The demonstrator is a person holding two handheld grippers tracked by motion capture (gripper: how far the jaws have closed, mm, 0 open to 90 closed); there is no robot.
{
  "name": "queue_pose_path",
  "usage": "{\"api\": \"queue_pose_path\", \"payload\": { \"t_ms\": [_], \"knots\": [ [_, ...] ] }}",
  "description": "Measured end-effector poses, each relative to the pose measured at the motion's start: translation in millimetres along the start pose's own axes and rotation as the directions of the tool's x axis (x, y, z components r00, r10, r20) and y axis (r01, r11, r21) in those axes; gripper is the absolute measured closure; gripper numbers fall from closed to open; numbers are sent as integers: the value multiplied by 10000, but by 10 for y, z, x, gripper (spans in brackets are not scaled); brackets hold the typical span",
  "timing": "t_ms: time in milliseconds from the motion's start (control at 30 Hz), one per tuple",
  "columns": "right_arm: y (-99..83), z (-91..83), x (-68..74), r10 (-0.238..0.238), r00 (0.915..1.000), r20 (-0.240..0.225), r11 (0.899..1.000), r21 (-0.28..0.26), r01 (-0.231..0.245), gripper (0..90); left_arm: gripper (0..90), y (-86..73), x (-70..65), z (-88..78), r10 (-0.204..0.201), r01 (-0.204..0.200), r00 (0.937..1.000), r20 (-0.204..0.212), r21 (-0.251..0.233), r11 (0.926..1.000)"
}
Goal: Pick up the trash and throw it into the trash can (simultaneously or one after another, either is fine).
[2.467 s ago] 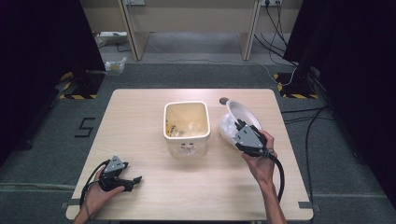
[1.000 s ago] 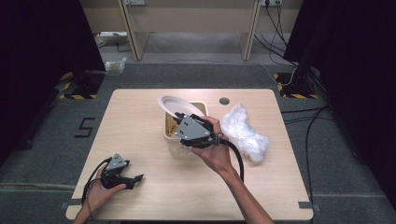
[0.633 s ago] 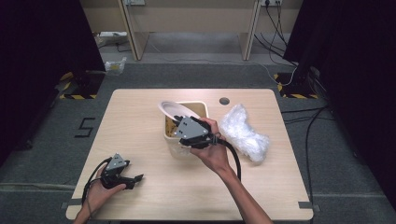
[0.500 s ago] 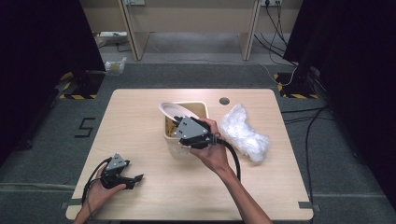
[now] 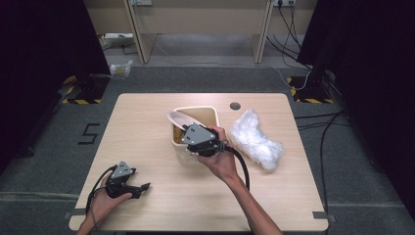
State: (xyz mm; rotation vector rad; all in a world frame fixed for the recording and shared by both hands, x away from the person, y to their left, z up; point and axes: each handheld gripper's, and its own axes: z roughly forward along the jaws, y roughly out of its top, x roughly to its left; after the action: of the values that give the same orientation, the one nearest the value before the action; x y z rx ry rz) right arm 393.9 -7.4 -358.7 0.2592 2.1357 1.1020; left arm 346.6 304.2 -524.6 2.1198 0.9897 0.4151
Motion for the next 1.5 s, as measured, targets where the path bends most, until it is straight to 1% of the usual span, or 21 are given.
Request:
{"api": "queue_pose_path", "payload": {
  "t_ms": [67, 167, 200, 233, 300, 400, 500, 533, 567, 733, 767, 867, 967, 1000, 1033, 1067, 1100, 1200, 1233, 1300, 1500],
  "knots": [
    [-33, 6, -14, 195, 9997, -141, 9998, 35, -195, 830, 132, 1, 1, -1, -2, 2, 10000, 7, 17, 10000],
    [-72, 9, -23, 509, 9979, -389, 9986, 155, -503, 718, 132, 1, 1, -2, -6, 6, 10000, 10, 17, 10000],
    [-72, 9, -23, 509, 9979, -389, 9986, 155, -503, 718, 132, 1, 1, -2, -6, 6, 10000, 10, 17, 10000],
    [-70, -17, -27, 735, 9965, -402, 9972, 132, -730, 635, 132, 1, 1, -2, 8, -8, 10000, 4, 17, 10000],
    [-61, -51, -43, 823, 9959, -387, 9966, -1, -823, 595, 132, 1, 0, 0, -20, 20, 10000, -2, -10, 10000],
    [-62, -101, -72, 851, 9961, -228, 9963, -98, -853, 568, 132, 1, 0, -1, -14, 14, 10000, -1, -4, 10000],
    [-121, -210, -212, 1426, 9894, 285, 9897, -174, -1421, 514, 132, 1, 0, 0, -16, 16, 10000, -5, -7, 10000],
    [-121, -210, -212, 1426, 9894, 285, 9897, -174, -1421, 514, 132, 1, 0, 0, -16, 16, 10000, -5, -7, 10000],
    [-176, -288, -298, 1774, 9825, 564, 9841, -196, -1766, 499, 132, 1, 0, -1, -6, 6, 10000, -1, 3, 10000],
    [-288, -423, -387, 1951, 9753, 1034, 9808, -121, -1949, 480, 132, 1, 0, -1, -14, 14, 10000, -4, -5, 10000],
    [-362, -478, -421, 2230, 9674, 1201, 9746, -89, -2236, 471, 132, 2, 2, -3, 25, -25, 10000, -8, 29, 10000],
    [-437, -525, -452, 2297, 9626, 1438, 9726, 35, -2326, 466, 132, 2, 1, -3, 26, -26, 10000, -20, 26, 10000],
    [-597, -624, -486, 2721, 9453, 1799, 9608, 38, -2773, 449, 133, 1, -1, -2, 8, -8, 10000, -14, 24, 10000],
    [-597, -624, -486, 2721, 9453, 1799, 9608, 38, -2773, 449, 133, 1, -1, -2, 8, -8, 10000, -14, 24, 10000],
    [-689, -664, -493, 2847, 9383, 1963, 9559, 153, -2932, 444, 132, 1, -1, -2, 9, -9, 10000, -13, 24, 10000],
    [-689, -664, -493, 2847, 9383, 1963, 9559, 153, -2932, 444, 132, 1, -1, -2, 9, -9, 10000, -13, 24, 10000],
    [-790, -699, -491, 3088, 9281, 2081, 9466, 276, -3212, 438, 132, 1, -1, -2, 8, -8, 10000, -15, 23, 10000],
    [-904, -729, -483, 3240, 9201, 2201, 9398, 364, -3397, 435, 132, 1, -1, -2, 13, -12, 10000, -21, 25, 10000],
    [-904, -729, -483, 3240, 9201, 2201, 9398, 364, -3397, 435, 132, 1, -1, -2, 13, -12, 10000, -21, 25, 10000],
    [-1011, -744, -481, 3481, 9082, 2325, 9305, 322, -3649, 434, 132, 1, -1, -2, 9, -9, 10000, -21, 25, 10000],
    [-1089, -737, -495, 3409, 9060, 2509, 9279, 647, -3670, 427, 134, 1, 2, -2, -10, 10, 10000, 18, 19, 10000]
  ]
}}
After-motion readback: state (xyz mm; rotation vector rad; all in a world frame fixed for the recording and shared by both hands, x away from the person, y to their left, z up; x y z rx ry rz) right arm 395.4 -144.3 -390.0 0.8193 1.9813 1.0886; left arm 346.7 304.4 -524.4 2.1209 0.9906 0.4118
